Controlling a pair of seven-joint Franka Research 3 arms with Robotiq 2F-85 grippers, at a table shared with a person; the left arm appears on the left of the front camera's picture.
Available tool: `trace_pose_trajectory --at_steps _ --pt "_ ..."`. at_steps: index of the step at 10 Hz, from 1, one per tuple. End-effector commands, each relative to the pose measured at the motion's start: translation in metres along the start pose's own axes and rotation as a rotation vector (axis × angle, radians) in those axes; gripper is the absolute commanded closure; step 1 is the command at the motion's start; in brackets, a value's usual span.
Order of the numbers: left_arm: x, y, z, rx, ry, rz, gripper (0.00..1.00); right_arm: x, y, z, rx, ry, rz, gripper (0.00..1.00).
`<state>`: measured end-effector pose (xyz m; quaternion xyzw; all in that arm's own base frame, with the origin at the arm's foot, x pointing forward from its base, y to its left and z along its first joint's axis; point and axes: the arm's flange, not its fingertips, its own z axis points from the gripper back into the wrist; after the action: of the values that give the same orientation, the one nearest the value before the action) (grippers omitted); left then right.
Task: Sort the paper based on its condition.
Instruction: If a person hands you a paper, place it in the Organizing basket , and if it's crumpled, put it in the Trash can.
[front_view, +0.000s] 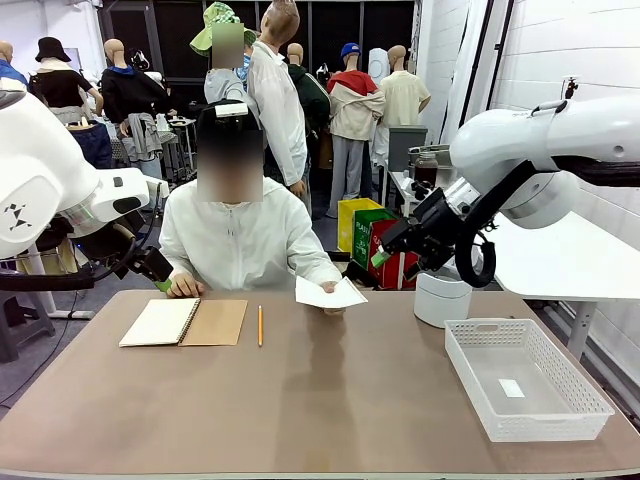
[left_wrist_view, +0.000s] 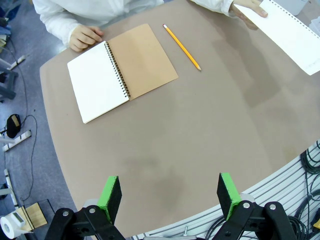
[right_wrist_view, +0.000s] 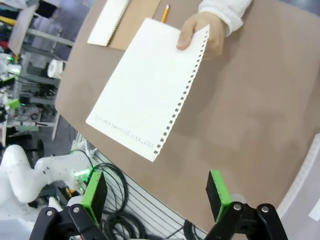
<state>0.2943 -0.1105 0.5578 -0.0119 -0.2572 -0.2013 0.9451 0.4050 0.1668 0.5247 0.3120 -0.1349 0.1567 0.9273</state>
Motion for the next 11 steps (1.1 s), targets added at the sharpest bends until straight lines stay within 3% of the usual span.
trace_pose_trajectory --at_steps 1,8,11 --pt "0.000 0.000 0.000 -0.002 -0.001 0.000 0.00 0.011 -0.020 -0.008 0.097 0.034 -0.231 0.00" --pt "0.000 0.000 0.000 -0.002 -0.001 0.000 0.00 -0.001 -0.092 -0.062 0.514 0.250 -0.658 0.00" --pt "0.000 0.000 0.000 -0.002 -0.001 0.000 0.00 -0.007 -0.112 -0.093 0.577 0.282 -0.737 0.00"
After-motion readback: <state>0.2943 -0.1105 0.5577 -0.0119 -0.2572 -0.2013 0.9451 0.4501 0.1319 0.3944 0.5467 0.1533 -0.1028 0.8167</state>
